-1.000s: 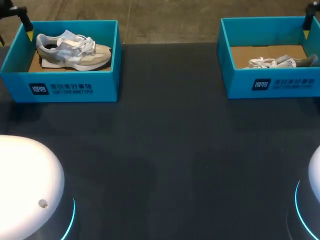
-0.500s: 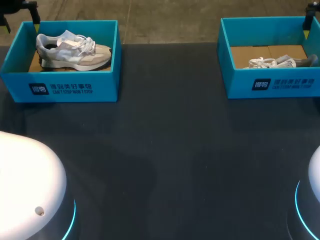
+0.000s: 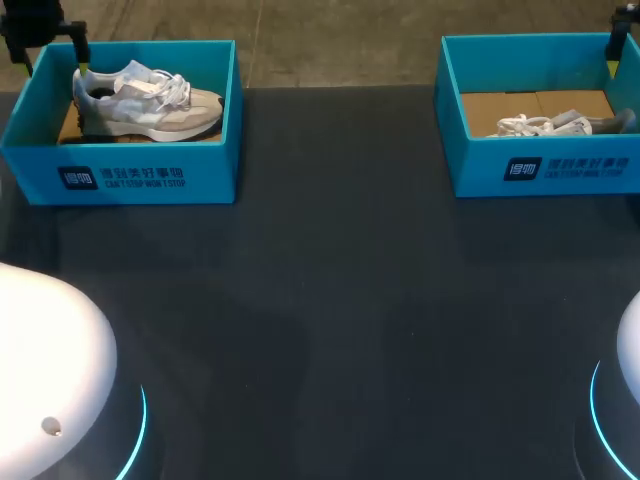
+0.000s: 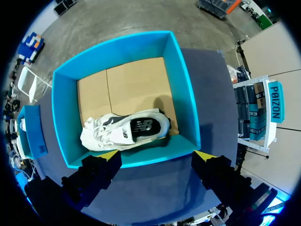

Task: Take the shoe out of the shoebox, open the shoe tongue, remove and reinsert the insole, then place the shoe into the shoebox

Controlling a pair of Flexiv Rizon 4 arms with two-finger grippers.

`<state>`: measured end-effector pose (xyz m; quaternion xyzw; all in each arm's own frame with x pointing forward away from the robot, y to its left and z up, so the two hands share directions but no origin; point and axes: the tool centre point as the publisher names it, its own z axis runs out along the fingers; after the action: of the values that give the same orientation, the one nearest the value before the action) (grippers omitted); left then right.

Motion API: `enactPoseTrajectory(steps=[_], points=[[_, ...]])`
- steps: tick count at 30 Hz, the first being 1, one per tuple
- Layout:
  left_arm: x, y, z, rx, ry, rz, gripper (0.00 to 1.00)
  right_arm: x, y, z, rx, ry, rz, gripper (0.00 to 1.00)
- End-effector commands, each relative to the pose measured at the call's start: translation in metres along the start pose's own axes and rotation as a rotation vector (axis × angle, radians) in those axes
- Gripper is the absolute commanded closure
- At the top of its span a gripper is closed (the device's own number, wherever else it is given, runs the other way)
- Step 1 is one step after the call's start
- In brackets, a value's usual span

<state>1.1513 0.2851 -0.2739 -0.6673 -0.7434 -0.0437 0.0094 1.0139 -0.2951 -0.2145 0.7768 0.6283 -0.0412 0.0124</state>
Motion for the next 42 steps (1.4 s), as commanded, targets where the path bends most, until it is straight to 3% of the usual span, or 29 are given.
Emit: enactPoseTrajectory(steps=[1,15,42], points=[[0.002,0.029,0.021,0.026,-0.04,0.011,0.0,0.0,-0.001,0.0,-0.001,-0.001,0.001,0.0],[0.0,0.055,0.046,-0.001,-0.079,0.075,0.0,0.0,-0.001,0.0,-0.001,-0.001,0.001,0.0],[-0.013,0.058,0.097,0.081,-0.018,0.144,0.0,0.0,-0.001,0.0,-0.001,-0.001,0.001,0.0]])
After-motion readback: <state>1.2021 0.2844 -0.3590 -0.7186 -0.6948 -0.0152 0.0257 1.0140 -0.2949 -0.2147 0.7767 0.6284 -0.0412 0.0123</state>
